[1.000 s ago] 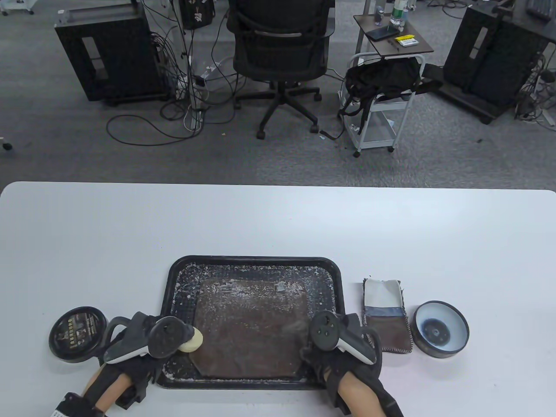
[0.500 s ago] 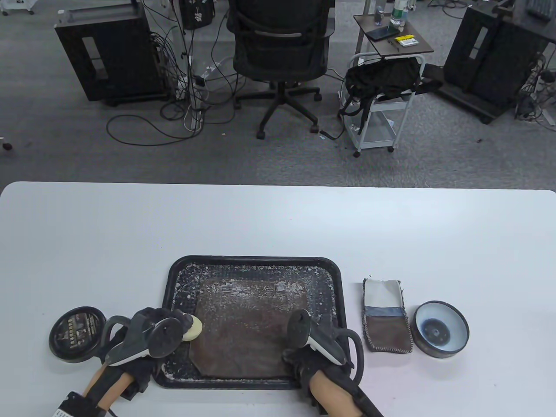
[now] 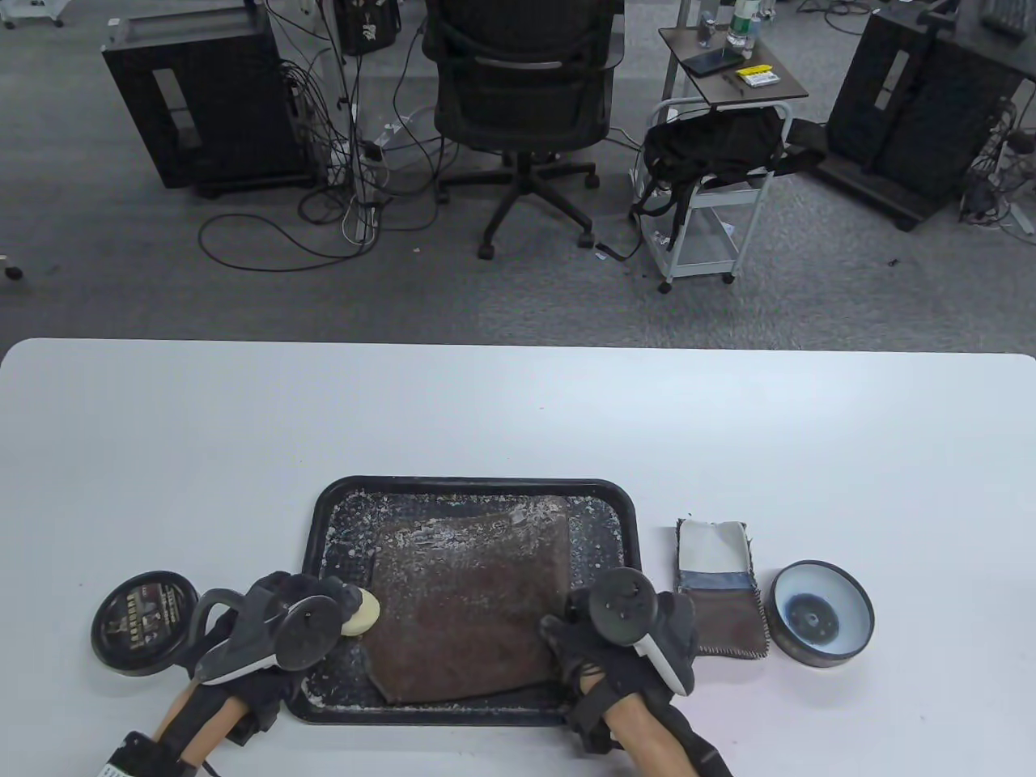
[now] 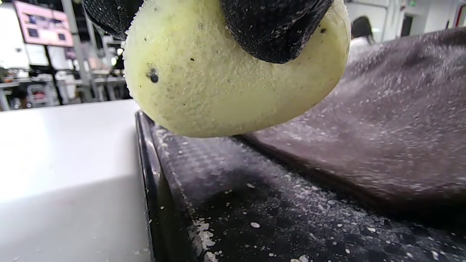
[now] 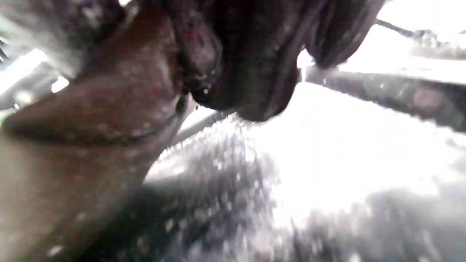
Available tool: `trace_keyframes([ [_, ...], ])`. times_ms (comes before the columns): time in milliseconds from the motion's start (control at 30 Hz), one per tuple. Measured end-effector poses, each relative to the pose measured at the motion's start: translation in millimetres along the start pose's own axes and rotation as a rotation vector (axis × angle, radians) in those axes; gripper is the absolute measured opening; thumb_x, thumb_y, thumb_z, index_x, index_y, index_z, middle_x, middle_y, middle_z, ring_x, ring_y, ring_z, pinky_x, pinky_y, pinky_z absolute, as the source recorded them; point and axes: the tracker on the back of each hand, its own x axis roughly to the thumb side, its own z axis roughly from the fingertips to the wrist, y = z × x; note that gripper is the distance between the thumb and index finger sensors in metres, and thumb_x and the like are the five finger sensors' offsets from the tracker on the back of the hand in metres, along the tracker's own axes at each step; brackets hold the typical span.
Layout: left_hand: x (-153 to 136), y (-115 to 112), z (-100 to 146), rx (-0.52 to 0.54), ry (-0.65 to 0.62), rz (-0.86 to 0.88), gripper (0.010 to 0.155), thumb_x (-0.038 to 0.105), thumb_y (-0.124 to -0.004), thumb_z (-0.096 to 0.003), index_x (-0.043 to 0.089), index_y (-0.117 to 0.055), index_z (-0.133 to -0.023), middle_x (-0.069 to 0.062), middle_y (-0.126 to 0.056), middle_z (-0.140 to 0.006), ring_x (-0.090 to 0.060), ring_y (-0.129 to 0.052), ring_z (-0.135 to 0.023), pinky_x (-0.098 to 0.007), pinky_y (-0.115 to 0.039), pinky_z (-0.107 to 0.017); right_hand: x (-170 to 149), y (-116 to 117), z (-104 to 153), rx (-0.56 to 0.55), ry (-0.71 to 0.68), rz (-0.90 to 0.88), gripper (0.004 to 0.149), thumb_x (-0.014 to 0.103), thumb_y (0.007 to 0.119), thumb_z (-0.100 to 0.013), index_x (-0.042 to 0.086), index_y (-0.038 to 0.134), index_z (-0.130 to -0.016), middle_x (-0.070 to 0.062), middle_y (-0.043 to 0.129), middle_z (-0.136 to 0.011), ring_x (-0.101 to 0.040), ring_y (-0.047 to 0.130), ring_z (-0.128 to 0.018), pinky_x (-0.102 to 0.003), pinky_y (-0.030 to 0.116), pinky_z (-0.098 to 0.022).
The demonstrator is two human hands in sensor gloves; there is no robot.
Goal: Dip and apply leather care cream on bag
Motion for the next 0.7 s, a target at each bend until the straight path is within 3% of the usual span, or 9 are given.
trace_keyframes([
  [67, 1, 1, 1, 0.017, 0.013, -0.011, 0.051, 0.029, -0.082, -0.0357, 0.036, -0.079, -0.086, 0.005, -0.088, -0.091, -0.024, -0.088, -0.084, -0.05, -0.07, -0.068, -5, -13, 2, -0.116, 0.005, -0.017, 0.039, 0.039, 0.091, -0.033, 0.006, 0.094, -0.053, -0.01, 0.095, -0.075, -0.014, 0.107, -0.031, -0.041, 0.091, -0.041],
  [200, 3, 5, 3, 0.064, 0.027, -0.043, 0.052, 0.03, -0.082, -0.0351, 0.036, -0.079, -0.086, 0.006, -0.089, -0.09, -0.024, -0.09, -0.083, -0.049, -0.071, -0.067, -12, -35, 4, -0.242, 0.013, 0.001, 0.037, 0.038, 0.092, -0.032, 0.007, 0.094, -0.052, -0.009, 0.095, -0.075, -0.012, 0.106, -0.027, -0.039, 0.092, -0.039],
  [367, -1, 9, 5, 0.114, 0.063, -0.024, 0.052, 0.03, -0.082, -0.0357, 0.036, -0.078, -0.087, 0.006, -0.089, -0.09, -0.024, -0.09, -0.083, -0.05, -0.07, -0.068, -24, -60, 12, -0.366, 0.036, -0.009, 0.037, 0.036, 0.092, -0.032, 0.006, 0.093, -0.054, -0.009, 0.093, -0.077, -0.014, 0.105, -0.029, -0.041, 0.091, -0.041],
  [700, -7, 4, 3, 0.086, 0.08, -0.003, 0.052, 0.031, -0.082, -0.0358, 0.036, -0.078, -0.087, 0.006, -0.089, -0.09, -0.023, -0.09, -0.083, -0.05, -0.07, -0.068, -45, -111, 30, -0.592, 0.07, 0.191, 0.037, 0.036, 0.093, -0.032, 0.008, 0.092, -0.056, -0.006, 0.091, -0.08, -0.015, 0.104, -0.034, -0.044, 0.087, -0.049],
])
